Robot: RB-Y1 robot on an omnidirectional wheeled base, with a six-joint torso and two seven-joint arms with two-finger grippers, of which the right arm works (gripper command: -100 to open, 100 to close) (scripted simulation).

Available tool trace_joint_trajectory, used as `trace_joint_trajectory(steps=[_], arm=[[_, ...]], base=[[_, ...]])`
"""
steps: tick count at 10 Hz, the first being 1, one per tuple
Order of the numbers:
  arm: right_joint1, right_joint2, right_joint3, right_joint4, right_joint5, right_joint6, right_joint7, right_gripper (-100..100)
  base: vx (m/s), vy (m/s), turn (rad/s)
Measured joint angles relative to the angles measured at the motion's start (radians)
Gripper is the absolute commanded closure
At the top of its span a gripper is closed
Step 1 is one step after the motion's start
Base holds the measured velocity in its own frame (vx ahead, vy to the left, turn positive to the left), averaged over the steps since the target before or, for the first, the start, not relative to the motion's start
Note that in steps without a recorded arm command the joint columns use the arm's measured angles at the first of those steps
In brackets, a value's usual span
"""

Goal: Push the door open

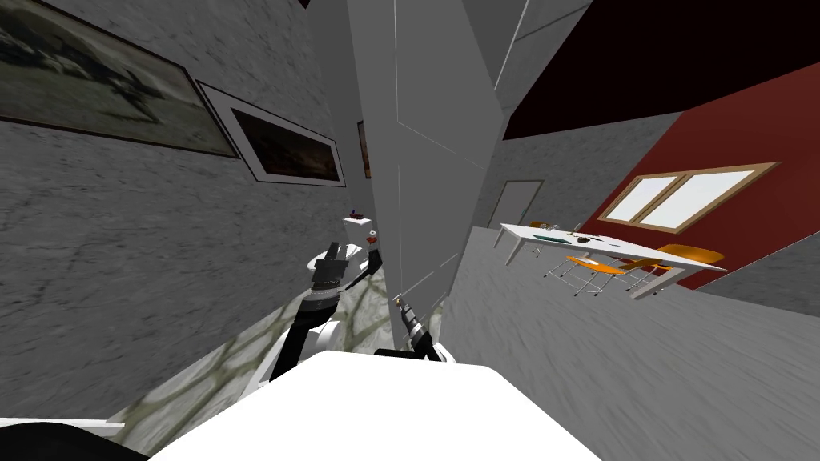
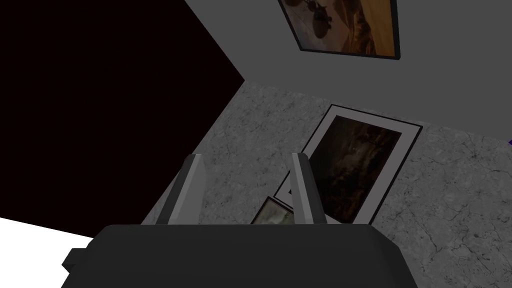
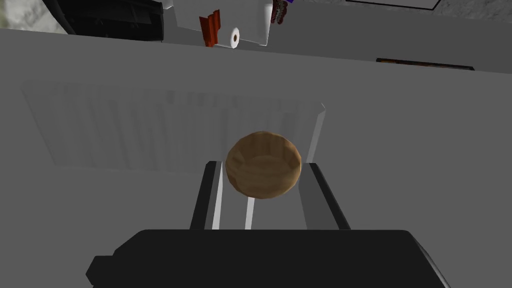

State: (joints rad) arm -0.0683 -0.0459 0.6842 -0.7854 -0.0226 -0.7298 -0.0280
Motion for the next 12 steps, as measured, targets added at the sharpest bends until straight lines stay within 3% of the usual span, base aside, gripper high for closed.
trace_joint_trajectory(steps=[2,3,4,6,7,8,12], arm=[[0.007,-0.02,-0.019,-0.019,-0.004,0.005,0.0,100],[-0.008,-0.007,-0.03,0.006,-0.008,-0.005,0.004,100],[-0.002,-0.011,-0.039,-0.009,-0.009,0.001,0.009,100],[-0.014,-0.009,-0.066,0.014,-0.016,-0.006,0.015,100],[-0.011,-0.018,-0.079,0.005,-0.019,-0.006,0.016,100],[0.001,-0.033,-0.096,-0.008,-0.023,-0.006,0.018,-100],[0.014,-0.033,-0.082,-0.028,-0.03,-0.01,0.007,-100]], base=[[0.093,0.147,-0.029],[0.117,0.131,-0.007],[0.131,0.16,-0.041],[0.114,0.152,-0.057],[0.13,0.138,-0.085],[-0.035,0.023,-0.076],[-0.222,-0.103,-0.024]])
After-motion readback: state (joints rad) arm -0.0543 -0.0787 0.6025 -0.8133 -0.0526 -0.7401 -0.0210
